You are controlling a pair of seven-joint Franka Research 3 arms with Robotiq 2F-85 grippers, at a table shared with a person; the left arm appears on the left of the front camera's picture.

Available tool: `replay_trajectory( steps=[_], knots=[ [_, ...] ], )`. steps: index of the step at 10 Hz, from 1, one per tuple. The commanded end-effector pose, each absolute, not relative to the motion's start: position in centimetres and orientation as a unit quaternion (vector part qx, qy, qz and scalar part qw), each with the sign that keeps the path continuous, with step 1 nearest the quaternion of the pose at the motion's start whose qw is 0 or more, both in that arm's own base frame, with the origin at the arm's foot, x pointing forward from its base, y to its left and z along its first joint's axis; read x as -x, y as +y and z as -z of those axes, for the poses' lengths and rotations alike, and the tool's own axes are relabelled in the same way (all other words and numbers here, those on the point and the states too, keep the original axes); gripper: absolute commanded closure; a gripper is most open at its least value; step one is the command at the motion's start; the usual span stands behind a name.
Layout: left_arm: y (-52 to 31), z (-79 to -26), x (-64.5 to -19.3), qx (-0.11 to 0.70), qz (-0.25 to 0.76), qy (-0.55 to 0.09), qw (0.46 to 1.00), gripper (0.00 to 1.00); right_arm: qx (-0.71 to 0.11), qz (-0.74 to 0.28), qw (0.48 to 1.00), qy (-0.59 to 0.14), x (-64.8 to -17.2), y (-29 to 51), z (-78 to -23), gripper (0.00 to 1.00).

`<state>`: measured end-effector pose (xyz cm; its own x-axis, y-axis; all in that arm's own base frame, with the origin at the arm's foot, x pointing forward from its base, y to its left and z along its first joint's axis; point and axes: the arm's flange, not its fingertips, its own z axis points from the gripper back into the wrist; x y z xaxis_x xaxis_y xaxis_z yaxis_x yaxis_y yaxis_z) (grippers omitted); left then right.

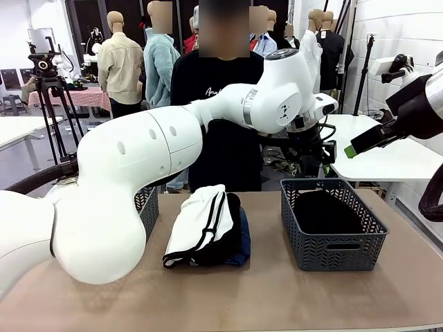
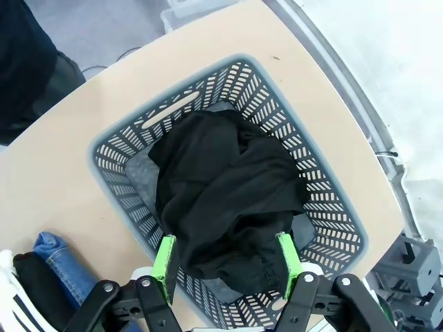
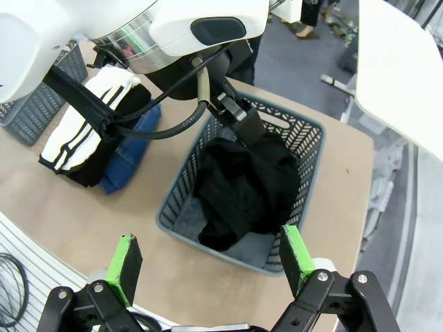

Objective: Sort the tops and bottoms.
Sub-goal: Lift clothes from the center of the table with your right hand.

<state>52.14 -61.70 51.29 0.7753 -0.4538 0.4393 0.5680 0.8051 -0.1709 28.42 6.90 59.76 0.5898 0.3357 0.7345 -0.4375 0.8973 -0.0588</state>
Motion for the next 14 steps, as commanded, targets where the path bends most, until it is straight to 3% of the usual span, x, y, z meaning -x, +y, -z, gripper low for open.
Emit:
replay_trajectory(
  steps=[1,6,10,14],
  knots=[
    [-61.7,-51.5,-52.1,0.152,0.274,-0.19,0.93,0.28,-0.068,-0.221,0.887,-0.4,-28.6,7.0,-59.8,0.0],
    [-61.7,-51.3,-52.1,0.149,0.275,-0.192,0.93,0.28,-0.068,-0.221,0.887,-0.4,-28.6,7.0,-59.8,0.0],
    [-55.3,-52.2,-45.2,0.091,0.392,-0.181,0.897,0.28,-0.068,-0.221,0.887,-0.4,-28.6,7.0,-59.8,0.0],
    [-44.1,-50.8,-41.2,0.071,0.284,-0.171,0.941,0.28,-0.068,-0.221,0.887,-0.4,-28.6,7.0,-59.8,0.0]
  ],
)
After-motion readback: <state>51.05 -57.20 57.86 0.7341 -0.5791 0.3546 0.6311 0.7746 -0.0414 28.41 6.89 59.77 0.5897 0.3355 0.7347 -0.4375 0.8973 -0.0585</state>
